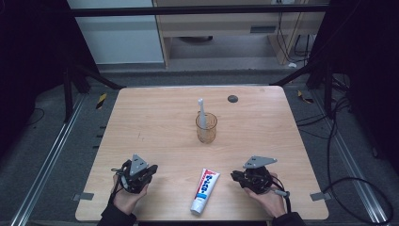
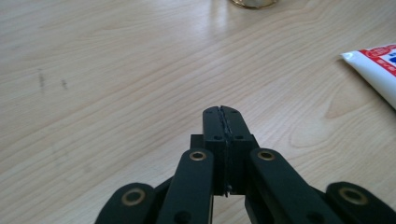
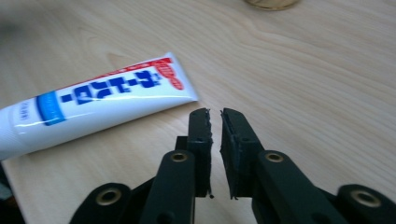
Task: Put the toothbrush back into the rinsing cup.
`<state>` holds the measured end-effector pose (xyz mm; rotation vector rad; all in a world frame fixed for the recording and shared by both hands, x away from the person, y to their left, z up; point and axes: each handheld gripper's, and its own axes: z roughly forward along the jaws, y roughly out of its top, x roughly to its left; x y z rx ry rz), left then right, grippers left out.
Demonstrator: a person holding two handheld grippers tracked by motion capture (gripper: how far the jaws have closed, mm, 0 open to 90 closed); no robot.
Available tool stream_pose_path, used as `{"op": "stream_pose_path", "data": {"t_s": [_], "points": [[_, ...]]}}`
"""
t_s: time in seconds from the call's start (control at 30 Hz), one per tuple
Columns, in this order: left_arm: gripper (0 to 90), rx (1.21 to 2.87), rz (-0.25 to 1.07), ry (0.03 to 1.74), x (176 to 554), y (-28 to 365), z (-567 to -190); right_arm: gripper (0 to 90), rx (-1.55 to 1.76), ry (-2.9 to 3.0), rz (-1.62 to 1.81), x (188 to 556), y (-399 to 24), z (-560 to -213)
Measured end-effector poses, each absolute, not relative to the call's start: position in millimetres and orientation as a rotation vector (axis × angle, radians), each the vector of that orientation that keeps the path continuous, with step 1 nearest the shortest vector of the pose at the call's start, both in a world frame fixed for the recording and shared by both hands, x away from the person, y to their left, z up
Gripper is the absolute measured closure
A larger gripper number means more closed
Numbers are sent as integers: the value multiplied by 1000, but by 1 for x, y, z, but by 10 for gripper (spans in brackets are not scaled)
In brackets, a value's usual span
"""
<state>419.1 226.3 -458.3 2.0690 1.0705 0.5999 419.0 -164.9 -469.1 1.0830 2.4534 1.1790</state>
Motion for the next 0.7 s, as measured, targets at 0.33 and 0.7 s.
{"op": "stream_pose_path", "data": {"t_s": [0.33, 0.7], "points": [[880, 2022, 631, 1150, 426, 248, -457, 900, 978, 2609, 1236, 408, -131, -478], [875, 2004, 642, 1189, 428, 259, -456, 900, 922, 2715, 1227, 401, -110, -491]]}}
